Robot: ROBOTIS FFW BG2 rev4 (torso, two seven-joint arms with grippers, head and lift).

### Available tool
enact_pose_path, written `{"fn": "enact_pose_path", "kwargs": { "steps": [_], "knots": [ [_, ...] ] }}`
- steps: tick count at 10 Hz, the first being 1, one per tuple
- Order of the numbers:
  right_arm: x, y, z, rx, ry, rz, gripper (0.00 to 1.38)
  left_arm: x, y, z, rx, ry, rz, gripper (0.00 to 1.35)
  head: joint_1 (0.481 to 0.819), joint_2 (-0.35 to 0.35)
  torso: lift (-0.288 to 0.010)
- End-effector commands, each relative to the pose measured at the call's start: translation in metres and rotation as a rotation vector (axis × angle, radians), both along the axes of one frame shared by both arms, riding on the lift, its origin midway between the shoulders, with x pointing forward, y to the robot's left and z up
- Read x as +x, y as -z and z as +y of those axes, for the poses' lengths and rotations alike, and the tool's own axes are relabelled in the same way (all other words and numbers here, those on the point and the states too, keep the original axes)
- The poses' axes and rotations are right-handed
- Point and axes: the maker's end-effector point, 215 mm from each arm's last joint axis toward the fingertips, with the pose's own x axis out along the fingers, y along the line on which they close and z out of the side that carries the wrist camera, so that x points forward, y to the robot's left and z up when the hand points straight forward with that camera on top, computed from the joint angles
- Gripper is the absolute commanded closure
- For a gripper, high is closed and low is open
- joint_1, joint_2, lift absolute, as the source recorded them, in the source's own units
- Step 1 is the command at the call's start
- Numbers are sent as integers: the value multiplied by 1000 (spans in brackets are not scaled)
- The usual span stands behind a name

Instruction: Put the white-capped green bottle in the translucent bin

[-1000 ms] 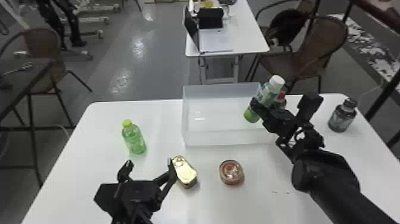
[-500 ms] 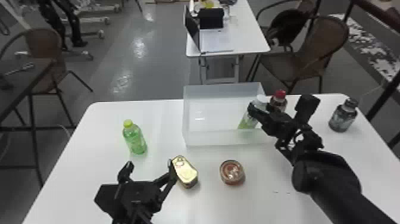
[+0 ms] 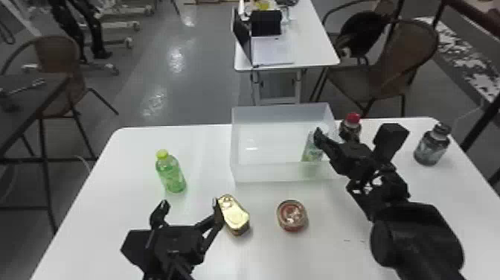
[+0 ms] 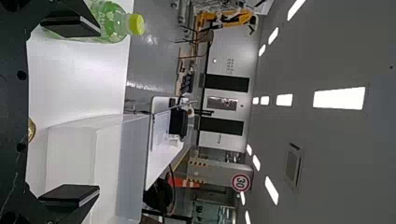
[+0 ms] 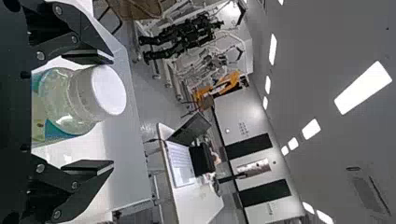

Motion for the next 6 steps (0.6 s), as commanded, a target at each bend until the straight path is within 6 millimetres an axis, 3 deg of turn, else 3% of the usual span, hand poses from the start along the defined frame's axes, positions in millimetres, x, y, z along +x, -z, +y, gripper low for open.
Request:
{"fn": "enact_pose_path", "kwargs": {
  "steps": [1, 3, 4, 6],
  "knots": [
    [-34, -43, 0, -58, 14, -105, 467, 0, -1, -1, -3, -3, -2, 117, 695, 94, -45],
    [-68, -76, 1, -61, -9, -168, 467, 3, -5, -5, 3, 11, -12, 119, 695, 91, -45],
    [-86, -76, -1, -78, -21, -167, 467, 4, -6, -6, 5, 13, -15, 119, 695, 93, -45],
    [-128, -56, -9, -98, -25, -126, 467, 5, -8, -6, 6, 13, -20, 119, 695, 91, -45]
  ]
}}
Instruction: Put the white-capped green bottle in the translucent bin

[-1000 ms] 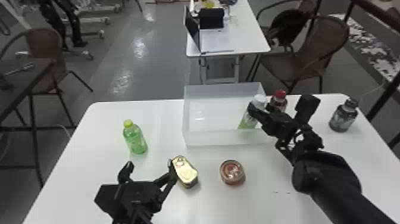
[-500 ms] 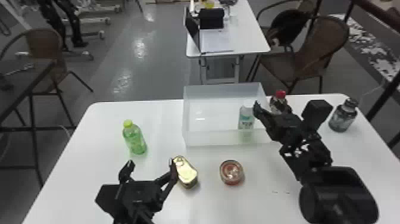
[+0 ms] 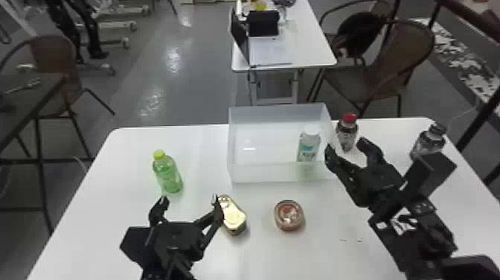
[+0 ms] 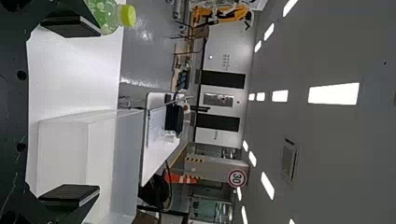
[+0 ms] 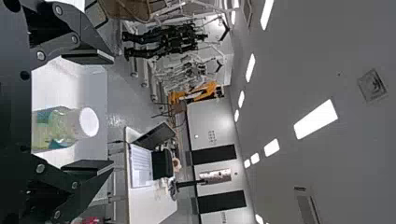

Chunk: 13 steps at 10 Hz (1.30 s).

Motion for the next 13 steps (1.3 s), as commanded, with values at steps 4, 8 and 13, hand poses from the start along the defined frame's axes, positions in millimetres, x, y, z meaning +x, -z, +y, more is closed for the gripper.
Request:
{"fn": "enact_pose_path", "kwargs": {
  "steps": [4, 8, 13],
  "knots": [
    [-73, 54, -47, -53, 110, 123, 467, -6, 3, 3, 1, -14, 6, 121, 695, 64, -45],
    [-83, 64, -56, -93, 171, 140, 467, -9, 2, 5, 18, -16, 11, 125, 695, 32, -45],
    [-81, 60, -58, -96, 184, 133, 467, -10, 4, 6, 18, -20, 16, 125, 695, 30, -45]
  ]
}}
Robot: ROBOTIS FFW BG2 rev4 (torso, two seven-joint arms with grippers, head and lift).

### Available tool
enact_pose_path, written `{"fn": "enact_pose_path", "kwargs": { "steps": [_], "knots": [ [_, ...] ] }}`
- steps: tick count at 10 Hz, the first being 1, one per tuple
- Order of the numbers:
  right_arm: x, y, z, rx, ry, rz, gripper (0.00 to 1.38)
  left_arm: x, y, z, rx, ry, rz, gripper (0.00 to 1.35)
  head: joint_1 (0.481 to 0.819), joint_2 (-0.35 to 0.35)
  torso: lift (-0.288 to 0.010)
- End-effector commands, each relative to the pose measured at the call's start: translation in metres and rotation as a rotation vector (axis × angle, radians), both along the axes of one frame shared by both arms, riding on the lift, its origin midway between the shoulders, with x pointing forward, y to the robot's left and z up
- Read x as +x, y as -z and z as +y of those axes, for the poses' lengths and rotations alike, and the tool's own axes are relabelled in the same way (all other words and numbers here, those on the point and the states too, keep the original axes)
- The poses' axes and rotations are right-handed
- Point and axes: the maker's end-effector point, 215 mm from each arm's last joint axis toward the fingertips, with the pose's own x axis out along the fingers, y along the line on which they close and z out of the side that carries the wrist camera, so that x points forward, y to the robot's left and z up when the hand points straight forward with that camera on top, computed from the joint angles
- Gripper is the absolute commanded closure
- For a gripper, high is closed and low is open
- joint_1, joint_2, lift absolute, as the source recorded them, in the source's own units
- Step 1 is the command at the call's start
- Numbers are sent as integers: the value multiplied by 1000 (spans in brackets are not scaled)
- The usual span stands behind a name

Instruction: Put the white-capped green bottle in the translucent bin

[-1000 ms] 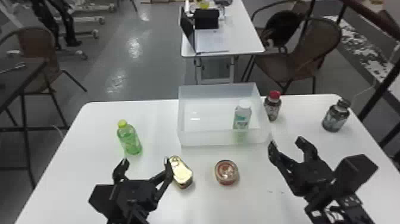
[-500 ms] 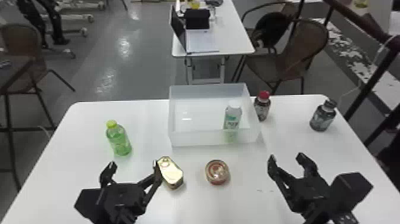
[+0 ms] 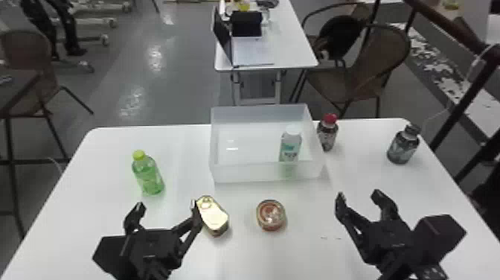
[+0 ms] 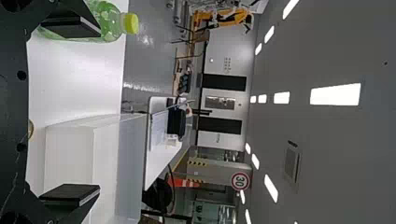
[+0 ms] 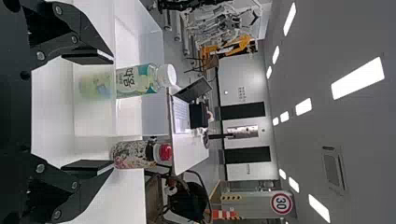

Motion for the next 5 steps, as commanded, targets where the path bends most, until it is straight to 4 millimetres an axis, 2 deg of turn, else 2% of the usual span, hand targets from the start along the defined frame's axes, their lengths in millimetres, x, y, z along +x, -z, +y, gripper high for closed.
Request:
{"fn": "enact_pose_path", "kwargs": {
  "steps": [1, 5],
  "knots": [
    [0, 0, 0, 1, 2, 1, 467, -1, 0, 2, 3, -3, 1, 125, 695, 30, -45],
    [2, -2, 0, -5, 4, -6, 467, -1, -1, 2, 6, -3, -2, 122, 695, 32, -45]
  ]
}}
